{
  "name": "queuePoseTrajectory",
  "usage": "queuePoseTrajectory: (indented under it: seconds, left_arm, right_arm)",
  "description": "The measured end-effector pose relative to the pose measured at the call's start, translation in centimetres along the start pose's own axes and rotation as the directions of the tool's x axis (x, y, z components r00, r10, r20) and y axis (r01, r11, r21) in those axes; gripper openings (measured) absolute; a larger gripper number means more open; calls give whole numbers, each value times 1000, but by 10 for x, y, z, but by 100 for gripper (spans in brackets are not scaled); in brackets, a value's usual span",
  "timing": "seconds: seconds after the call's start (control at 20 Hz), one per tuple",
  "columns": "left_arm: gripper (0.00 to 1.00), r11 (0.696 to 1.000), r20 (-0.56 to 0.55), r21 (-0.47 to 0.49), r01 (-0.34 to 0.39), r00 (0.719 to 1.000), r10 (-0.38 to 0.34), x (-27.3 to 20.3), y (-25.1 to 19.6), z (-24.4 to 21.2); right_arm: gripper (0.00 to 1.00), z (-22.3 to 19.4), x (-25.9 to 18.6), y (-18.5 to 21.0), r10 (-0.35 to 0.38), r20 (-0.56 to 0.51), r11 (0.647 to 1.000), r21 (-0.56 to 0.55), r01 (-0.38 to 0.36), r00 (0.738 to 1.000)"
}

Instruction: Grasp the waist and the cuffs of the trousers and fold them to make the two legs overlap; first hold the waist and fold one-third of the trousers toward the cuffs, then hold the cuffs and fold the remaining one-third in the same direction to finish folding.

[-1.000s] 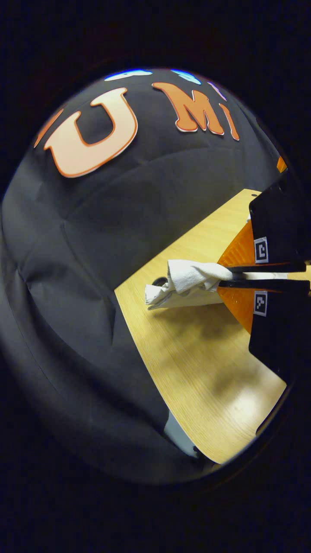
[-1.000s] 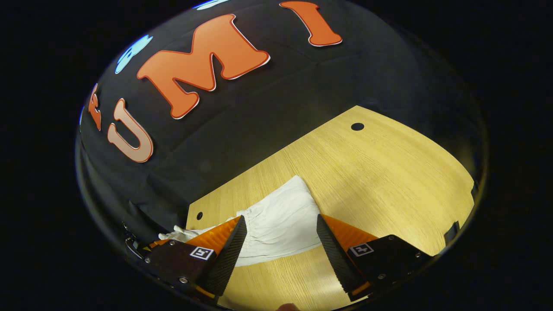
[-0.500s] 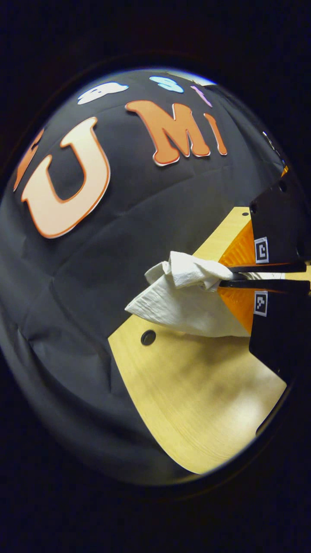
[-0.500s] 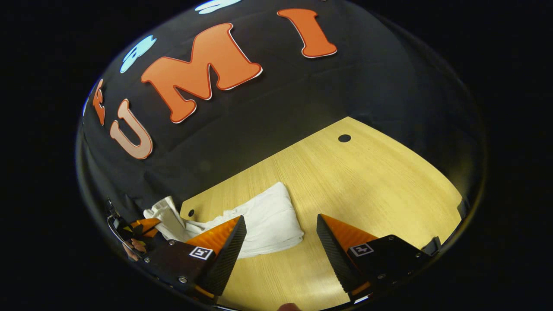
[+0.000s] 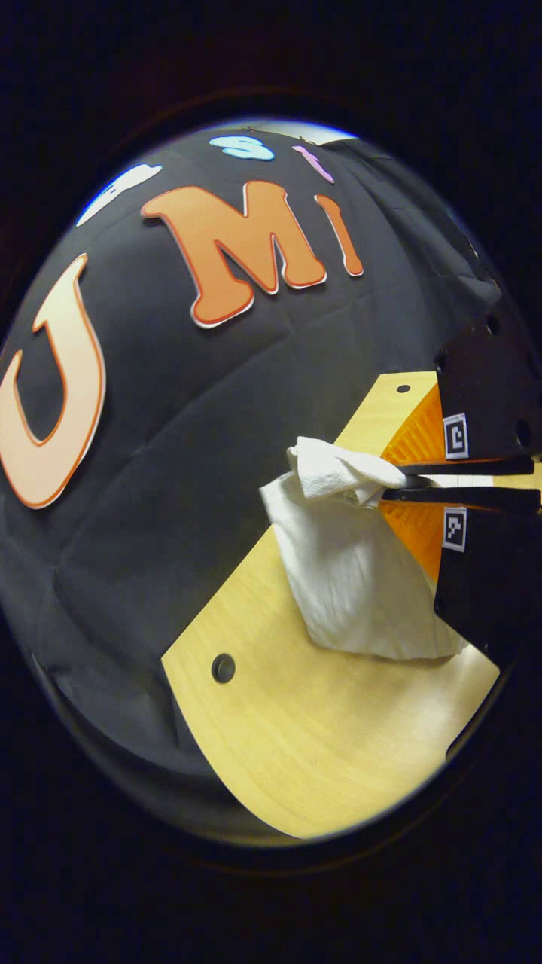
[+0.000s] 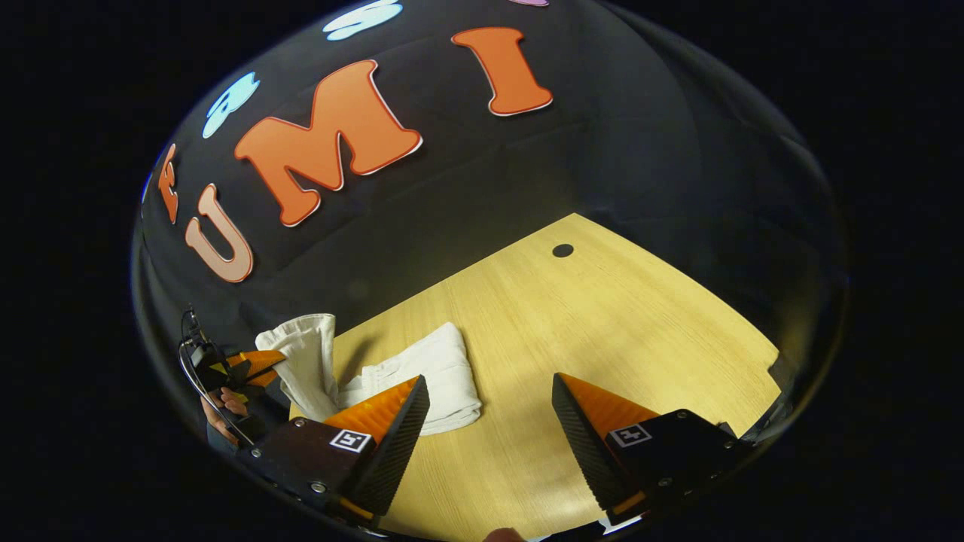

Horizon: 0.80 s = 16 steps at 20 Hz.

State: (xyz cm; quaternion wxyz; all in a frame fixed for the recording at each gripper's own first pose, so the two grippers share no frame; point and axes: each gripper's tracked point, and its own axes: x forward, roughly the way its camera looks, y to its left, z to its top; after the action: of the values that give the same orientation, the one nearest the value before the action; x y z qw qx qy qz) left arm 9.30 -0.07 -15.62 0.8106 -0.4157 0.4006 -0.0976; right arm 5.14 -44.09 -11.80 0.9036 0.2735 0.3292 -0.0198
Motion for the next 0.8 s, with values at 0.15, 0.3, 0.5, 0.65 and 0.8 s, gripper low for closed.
queuePoseTrajectory:
  seconds: [0.15, 0.3, 0.5, 0.65, 0.8]
  left_arm:
    - [10, 1000, -45, 27, 9, 999, -7, 25, -28, -25]
    - [8, 998, -79, 65, 18, 997, -13, 49, -57, -47]
    - [10, 990, -125, 130, 55, 991, -39, 72, -98, -81]
    - [10, 982, -171, 176, 70, 985, -40, 85, -121, -117]
    - [10, 967, -235, 254, -6, 970, 68, 101, -114, -159]
  right_arm:
    - [98, 3, -7, -23, -25, 9, 1000, 16, 25, 1000]
    - [98, 6, -11, -39, -51, 13, 998, 34, 51, 999]
    - [99, 9, -15, -68, -86, 26, 994, 66, 84, 996]
    - [98, 13, -14, -76, -84, 31, 993, 89, 81, 996]
    - [99, 15, -10, -81, -75, 28, 995, 68, 73, 997]
